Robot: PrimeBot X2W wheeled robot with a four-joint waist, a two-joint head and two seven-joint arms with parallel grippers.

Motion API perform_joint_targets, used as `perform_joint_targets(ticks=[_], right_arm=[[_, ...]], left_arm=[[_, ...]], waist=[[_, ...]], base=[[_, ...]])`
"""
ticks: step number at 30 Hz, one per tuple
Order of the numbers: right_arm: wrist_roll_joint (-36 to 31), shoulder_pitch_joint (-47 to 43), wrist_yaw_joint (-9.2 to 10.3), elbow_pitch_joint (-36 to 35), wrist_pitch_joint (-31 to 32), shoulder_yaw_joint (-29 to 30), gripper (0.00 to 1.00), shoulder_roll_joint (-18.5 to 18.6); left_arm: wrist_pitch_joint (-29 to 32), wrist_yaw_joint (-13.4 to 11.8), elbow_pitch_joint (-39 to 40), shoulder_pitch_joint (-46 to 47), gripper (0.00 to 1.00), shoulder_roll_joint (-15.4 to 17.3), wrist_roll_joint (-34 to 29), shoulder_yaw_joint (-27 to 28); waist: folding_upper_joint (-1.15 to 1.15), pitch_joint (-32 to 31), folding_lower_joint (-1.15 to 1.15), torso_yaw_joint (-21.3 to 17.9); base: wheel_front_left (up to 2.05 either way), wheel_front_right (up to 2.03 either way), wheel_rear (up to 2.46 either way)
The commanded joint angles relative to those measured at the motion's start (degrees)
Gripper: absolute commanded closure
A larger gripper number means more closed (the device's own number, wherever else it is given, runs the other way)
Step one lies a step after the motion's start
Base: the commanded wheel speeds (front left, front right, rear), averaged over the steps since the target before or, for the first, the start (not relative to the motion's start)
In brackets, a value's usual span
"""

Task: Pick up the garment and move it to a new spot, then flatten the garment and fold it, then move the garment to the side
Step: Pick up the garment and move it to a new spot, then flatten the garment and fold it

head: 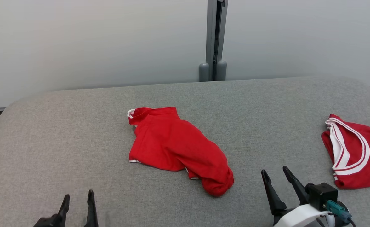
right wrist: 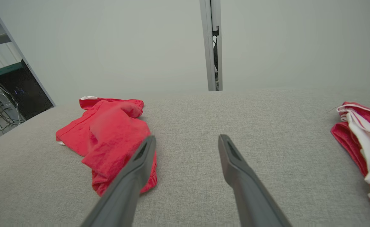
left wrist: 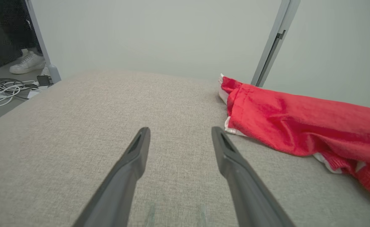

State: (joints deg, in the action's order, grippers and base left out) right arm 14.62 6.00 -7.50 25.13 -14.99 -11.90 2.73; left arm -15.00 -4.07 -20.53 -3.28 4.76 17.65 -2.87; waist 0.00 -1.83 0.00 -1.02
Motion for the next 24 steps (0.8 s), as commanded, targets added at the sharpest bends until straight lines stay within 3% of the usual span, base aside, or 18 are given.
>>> perform_joint_targets(ticks=[1,9,19,24], right_arm=[[0.5,-0.7,0.02,0.3,-0.3,-0.2,0.0,0.4],[0.0,-0.3,0.01,0.9,-0.3,-2.5,0.0,0.3],[0.8,1.4,0.02,5.7,-0.3,-12.2,0.0,0.4],[0.8,3.5,0.02,9.8,-0.3,-13.2,0.0,0.4]], left_arm=[[-0.2,0.7,0.6,-1.6,0.0,-0.4,-0.9,1.3],[-0.2,2.9,1.1,-2.4,0.0,-1.7,-3.5,4.4],[-0.2,2.7,-0.2,-0.6,0.0,-1.7,-0.7,0.9],[-0.2,2.8,-0.6,-0.1,0.0,-1.7,0.0,0.0]], waist=[[0.0,0.1,0.0,0.2],[0.0,1.0,0.0,1.7],[0.0,3.1,0.0,5.8],[0.0,4.2,0.0,8.3]], base=[[0.0,0.0,0.0],[0.0,0.0,0.0],[0.0,0.0,0.0],[0.0,0.0,0.0]])
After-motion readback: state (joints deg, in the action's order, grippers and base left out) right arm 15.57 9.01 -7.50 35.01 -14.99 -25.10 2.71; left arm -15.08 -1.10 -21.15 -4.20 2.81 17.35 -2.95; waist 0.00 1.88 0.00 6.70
